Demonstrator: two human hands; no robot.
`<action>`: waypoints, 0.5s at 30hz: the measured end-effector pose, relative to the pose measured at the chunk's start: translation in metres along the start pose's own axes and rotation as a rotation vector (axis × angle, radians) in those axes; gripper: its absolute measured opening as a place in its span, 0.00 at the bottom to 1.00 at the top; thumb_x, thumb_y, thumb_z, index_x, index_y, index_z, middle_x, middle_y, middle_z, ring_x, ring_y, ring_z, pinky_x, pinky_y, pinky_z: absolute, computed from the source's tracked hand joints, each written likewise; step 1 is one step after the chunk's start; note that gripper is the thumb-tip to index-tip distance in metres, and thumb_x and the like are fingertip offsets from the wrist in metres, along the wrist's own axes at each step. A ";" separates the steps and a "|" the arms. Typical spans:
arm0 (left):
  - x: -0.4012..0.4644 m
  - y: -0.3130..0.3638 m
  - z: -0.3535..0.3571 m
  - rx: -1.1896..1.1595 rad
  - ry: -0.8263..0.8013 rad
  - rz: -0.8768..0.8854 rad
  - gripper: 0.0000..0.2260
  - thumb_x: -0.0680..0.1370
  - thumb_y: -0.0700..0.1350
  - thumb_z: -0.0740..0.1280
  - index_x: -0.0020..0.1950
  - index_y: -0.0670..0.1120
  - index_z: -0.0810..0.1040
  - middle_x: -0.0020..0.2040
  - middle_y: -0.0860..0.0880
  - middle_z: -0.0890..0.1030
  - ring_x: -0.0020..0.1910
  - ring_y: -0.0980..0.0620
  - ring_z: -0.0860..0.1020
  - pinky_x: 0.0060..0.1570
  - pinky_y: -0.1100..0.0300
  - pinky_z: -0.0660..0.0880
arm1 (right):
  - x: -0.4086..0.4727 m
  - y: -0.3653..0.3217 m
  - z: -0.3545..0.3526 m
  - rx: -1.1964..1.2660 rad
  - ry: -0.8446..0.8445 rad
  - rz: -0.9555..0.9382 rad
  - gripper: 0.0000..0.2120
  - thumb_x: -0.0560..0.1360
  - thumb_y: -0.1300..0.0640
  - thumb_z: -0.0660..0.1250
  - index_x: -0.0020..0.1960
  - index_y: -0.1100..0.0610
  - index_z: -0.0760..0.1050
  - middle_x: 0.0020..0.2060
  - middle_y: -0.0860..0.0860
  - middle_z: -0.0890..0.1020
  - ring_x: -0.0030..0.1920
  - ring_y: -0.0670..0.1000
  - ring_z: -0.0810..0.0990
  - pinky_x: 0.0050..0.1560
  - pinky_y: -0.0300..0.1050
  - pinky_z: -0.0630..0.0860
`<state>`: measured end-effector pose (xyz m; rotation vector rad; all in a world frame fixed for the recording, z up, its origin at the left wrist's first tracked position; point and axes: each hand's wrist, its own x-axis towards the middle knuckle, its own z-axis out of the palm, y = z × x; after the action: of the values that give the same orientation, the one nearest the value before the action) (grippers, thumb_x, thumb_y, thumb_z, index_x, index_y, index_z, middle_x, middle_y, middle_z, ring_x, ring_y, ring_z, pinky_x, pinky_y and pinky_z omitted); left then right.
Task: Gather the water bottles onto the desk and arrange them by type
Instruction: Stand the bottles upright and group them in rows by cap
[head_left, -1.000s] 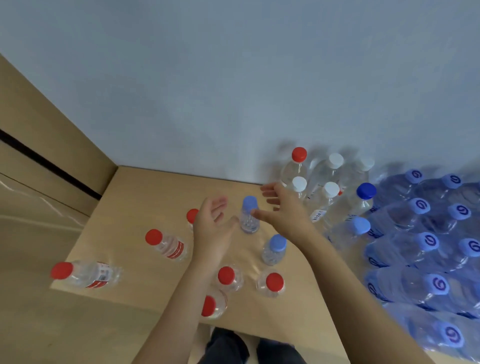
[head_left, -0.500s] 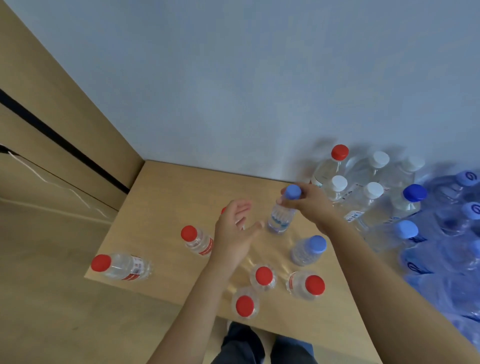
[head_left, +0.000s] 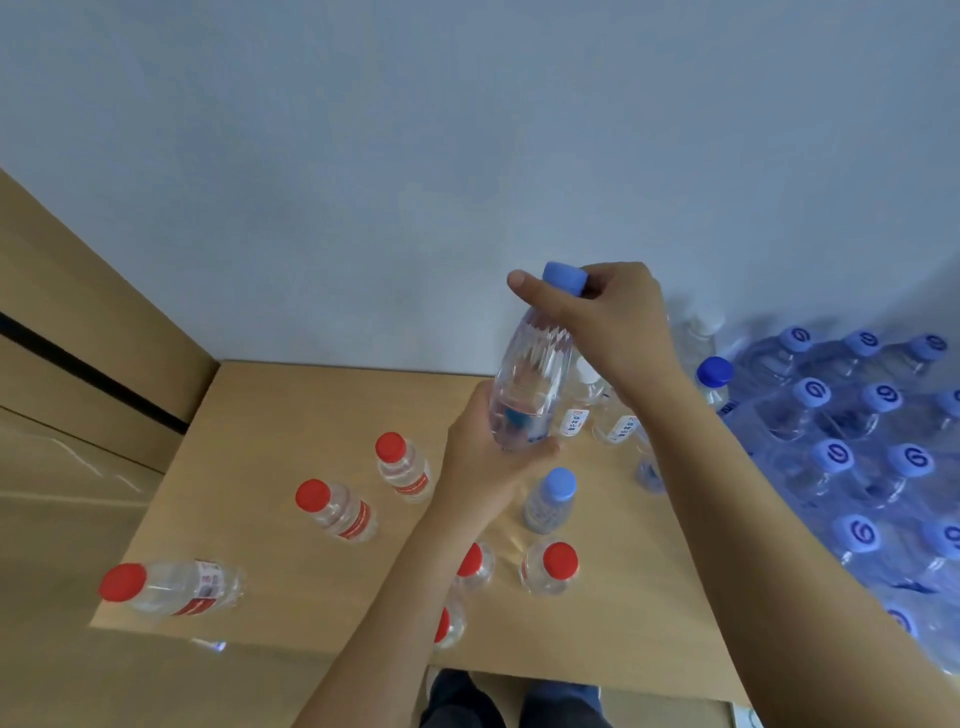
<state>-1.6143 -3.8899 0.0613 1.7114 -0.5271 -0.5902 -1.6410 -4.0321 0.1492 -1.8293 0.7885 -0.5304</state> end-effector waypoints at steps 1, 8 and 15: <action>0.000 0.003 0.003 -0.022 -0.003 0.006 0.19 0.67 0.40 0.78 0.50 0.56 0.75 0.40 0.64 0.81 0.39 0.63 0.80 0.36 0.69 0.75 | -0.002 -0.003 -0.002 0.004 0.020 -0.006 0.35 0.67 0.37 0.75 0.38 0.72 0.73 0.33 0.65 0.78 0.31 0.50 0.67 0.35 0.47 0.64; -0.006 0.033 -0.002 -0.169 -0.279 -0.030 0.12 0.65 0.41 0.75 0.46 0.45 0.78 0.33 0.51 0.79 0.32 0.54 0.78 0.32 0.63 0.73 | -0.009 -0.007 -0.012 0.596 -0.327 0.104 0.14 0.79 0.48 0.67 0.47 0.61 0.77 0.41 0.57 0.86 0.47 0.57 0.86 0.55 0.55 0.81; -0.010 0.054 -0.005 -0.256 -0.485 0.002 0.11 0.68 0.45 0.75 0.48 0.45 0.82 0.44 0.38 0.82 0.44 0.45 0.82 0.48 0.50 0.80 | -0.009 -0.019 -0.015 0.695 -0.380 0.107 0.13 0.79 0.49 0.67 0.42 0.58 0.75 0.34 0.56 0.81 0.33 0.56 0.81 0.38 0.49 0.80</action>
<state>-1.6205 -3.8914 0.1155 1.3226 -0.7575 -1.0361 -1.6521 -4.0302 0.1722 -1.1801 0.3681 -0.3145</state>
